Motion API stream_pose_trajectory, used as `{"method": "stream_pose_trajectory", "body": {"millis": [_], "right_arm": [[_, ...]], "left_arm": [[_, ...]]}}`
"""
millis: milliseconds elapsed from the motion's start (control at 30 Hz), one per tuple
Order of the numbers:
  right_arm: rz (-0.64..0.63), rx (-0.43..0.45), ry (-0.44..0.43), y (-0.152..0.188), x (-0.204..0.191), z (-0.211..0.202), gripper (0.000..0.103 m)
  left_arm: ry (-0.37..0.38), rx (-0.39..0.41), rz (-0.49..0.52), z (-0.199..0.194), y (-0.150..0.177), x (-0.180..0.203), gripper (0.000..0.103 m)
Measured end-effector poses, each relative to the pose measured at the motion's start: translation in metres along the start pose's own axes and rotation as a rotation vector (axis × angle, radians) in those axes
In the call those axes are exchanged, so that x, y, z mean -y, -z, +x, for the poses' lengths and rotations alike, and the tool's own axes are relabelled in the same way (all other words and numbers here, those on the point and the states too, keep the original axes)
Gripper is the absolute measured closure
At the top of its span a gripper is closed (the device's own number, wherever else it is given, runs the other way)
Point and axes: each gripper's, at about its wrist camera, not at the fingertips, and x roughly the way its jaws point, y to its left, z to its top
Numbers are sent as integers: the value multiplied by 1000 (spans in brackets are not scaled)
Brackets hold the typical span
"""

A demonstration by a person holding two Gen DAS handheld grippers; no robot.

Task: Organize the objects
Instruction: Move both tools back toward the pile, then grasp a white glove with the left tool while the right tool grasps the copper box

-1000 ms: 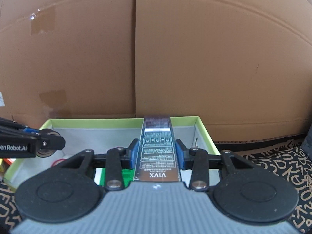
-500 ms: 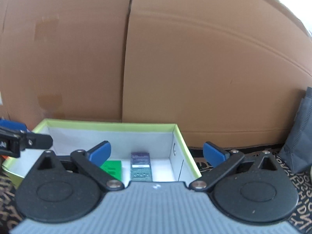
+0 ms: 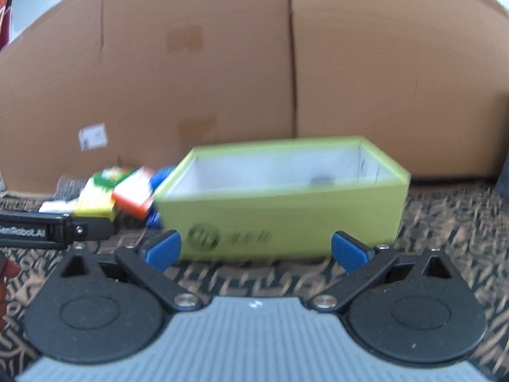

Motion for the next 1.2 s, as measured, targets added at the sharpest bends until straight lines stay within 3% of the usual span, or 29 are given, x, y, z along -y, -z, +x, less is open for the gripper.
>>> {"method": "stream_pose_trajectory", "body": {"millis": [200, 400, 533, 667, 767, 833, 933, 967, 1000, 1200], "right_arm": [[12, -94, -77, 28, -32, 2, 0], [-21, -143, -122, 42, -58, 1, 0], [-48, -159, -138, 41, -71, 5, 0], [-70, -177, -147, 38, -84, 13, 0], [-82, -185, -158, 36, -91, 18, 0], [-96, -193, -163, 34, -98, 24, 0], [-112, -200, -182, 27, -110, 37, 0], [-118, -197, -190, 25, -114, 42, 0], [-123, -192, -196, 23, -118, 46, 0], [-109, -166, -211, 4, -137, 73, 1]], "left_arm": [[-118, -9, -41, -25, 20, -43, 9], [-215, 19, -69, -20, 8, -83, 9], [-225, 47, -75, 2, -10, -104, 10], [-195, 24, -17, 38, -22, -113, 22], [-257, 27, -3, 59, -26, -123, 22], [-251, 16, -47, 68, -29, -136, 22], [-224, 2, -82, 71, -31, -149, 38], [-206, 3, -74, 70, -30, -151, 49], [-180, -2, -63, 68, -29, -153, 67], [-106, -41, -10, 41, -21, -153, 69]]}}
